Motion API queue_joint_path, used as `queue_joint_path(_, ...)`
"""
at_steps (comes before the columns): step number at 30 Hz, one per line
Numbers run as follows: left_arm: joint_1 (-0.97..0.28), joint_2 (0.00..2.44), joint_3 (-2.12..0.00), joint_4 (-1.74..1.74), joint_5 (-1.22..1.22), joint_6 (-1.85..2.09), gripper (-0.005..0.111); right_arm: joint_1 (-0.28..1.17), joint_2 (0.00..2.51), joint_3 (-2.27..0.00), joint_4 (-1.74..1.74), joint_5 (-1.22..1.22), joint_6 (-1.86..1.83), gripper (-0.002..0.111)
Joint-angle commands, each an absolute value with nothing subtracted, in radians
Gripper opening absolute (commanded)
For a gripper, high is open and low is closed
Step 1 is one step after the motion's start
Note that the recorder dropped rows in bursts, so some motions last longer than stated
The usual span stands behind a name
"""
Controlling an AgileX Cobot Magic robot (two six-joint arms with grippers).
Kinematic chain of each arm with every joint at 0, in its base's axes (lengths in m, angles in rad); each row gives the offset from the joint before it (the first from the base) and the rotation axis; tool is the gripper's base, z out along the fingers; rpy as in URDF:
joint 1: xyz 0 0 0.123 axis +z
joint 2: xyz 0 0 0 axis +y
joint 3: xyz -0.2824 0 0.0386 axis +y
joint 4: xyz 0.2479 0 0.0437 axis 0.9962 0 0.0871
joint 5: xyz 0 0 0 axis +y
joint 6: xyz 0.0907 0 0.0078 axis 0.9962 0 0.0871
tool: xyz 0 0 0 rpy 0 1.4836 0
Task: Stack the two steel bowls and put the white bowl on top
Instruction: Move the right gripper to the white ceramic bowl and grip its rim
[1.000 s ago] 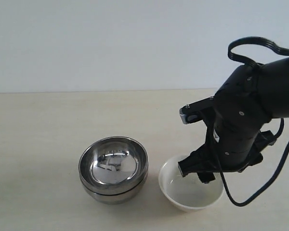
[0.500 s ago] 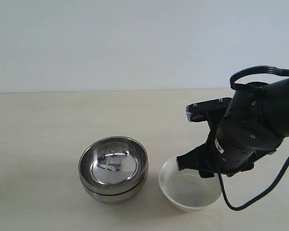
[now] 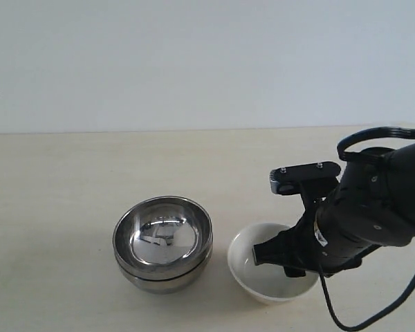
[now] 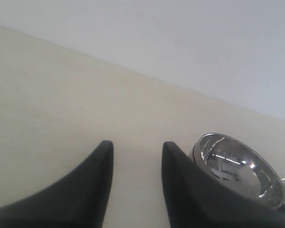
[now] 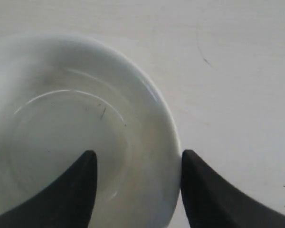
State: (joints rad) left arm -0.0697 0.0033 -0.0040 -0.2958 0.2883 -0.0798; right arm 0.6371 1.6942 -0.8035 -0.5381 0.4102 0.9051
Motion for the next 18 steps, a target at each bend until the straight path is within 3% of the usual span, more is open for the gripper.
queue_joint_path(1,-0.067,0.0,0.0,-0.299,0.285,-0.078,0.032,0.626,1.688,-0.779,-0.539,0.369,0.926,0.047)
queue_joint_path(3,-0.067,0.0,0.0,-0.299,0.285,-0.078,0.032,0.628,1.688,-0.779,-0.537,0.372,0.926,0.043)
queue_joint_path(7,-0.067,0.0,0.0,-0.299,0.285,-0.078,0.032,0.628,1.688,-0.779,-0.541,0.371,0.929,0.012)
queue_joint_path(8,-0.067,0.0,0.0,-0.299,0.285,-0.078,0.032,0.628,1.688,-0.779,-0.558,0.371,0.929,-0.001)
queue_joint_path(18,-0.067,0.0,0.0,-0.299,0.285,-0.078,0.032,0.628,1.612,-0.779,-0.616,0.389,0.938,0.0)
